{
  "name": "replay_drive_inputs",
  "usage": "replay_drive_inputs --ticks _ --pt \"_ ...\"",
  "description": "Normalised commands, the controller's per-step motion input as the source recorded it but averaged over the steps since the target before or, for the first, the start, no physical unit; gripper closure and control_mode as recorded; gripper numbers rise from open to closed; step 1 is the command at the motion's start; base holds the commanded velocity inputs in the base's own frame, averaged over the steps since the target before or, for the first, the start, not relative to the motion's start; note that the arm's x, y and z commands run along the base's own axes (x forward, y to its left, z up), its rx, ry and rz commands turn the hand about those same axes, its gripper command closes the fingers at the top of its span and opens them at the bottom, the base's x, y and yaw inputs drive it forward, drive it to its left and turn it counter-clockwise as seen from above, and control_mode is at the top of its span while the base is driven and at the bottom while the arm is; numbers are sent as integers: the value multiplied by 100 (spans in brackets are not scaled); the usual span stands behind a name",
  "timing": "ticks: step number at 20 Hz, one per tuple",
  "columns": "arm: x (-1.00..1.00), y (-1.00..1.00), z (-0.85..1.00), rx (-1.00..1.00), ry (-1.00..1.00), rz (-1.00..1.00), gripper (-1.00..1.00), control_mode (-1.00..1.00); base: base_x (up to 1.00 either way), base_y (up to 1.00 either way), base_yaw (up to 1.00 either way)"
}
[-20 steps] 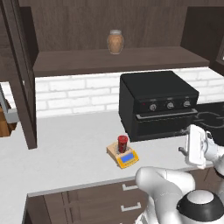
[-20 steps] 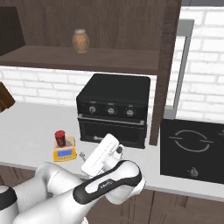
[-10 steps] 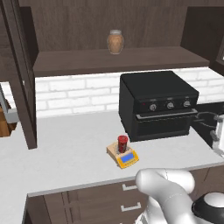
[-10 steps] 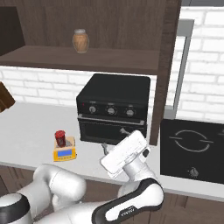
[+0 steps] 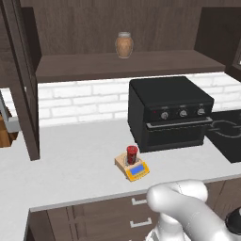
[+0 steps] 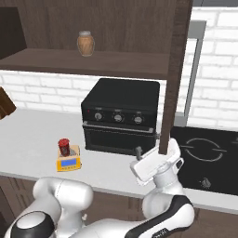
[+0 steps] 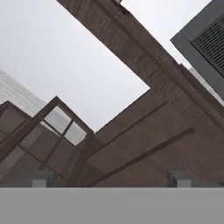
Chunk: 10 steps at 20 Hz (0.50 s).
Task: Pick the yogurt and place it on the digital scale for weighing, and close the cabinet.
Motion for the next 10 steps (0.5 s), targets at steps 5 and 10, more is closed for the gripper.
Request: replay_drive_inputs --ticks 5,10 --pt "24 -71 8 8 4 0 -100 -100 0 0 0" --pt "26 -85 0 4 13 0 -100 -100 0 0 0"
